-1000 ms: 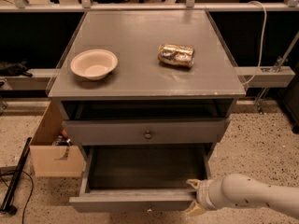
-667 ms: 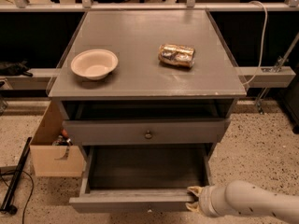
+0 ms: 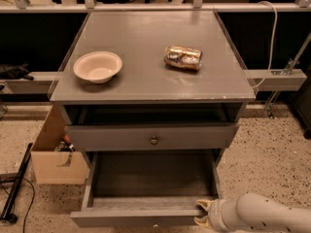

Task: Open middle drawer

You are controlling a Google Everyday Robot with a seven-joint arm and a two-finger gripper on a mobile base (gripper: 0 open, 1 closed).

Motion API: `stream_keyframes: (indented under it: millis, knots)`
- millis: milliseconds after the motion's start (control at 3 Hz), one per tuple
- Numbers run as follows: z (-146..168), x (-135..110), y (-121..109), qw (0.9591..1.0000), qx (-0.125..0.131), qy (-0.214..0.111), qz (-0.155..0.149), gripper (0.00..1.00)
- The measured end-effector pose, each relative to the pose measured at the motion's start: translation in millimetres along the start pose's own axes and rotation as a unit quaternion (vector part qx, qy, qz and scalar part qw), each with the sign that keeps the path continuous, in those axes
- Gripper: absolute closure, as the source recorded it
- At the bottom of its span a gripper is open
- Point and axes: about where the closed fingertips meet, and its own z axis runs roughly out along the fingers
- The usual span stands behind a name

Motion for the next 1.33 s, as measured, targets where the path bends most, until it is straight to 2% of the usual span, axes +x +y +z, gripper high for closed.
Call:
stream_keyframes:
  millis: [1000, 1333]
  knots:
    - [0.1, 0.0, 0.1, 1.0000, 0.000, 0.000, 0.000, 0.11]
    - [0.1, 0.0, 0.1, 1.0000, 0.000, 0.000, 0.000, 0.00]
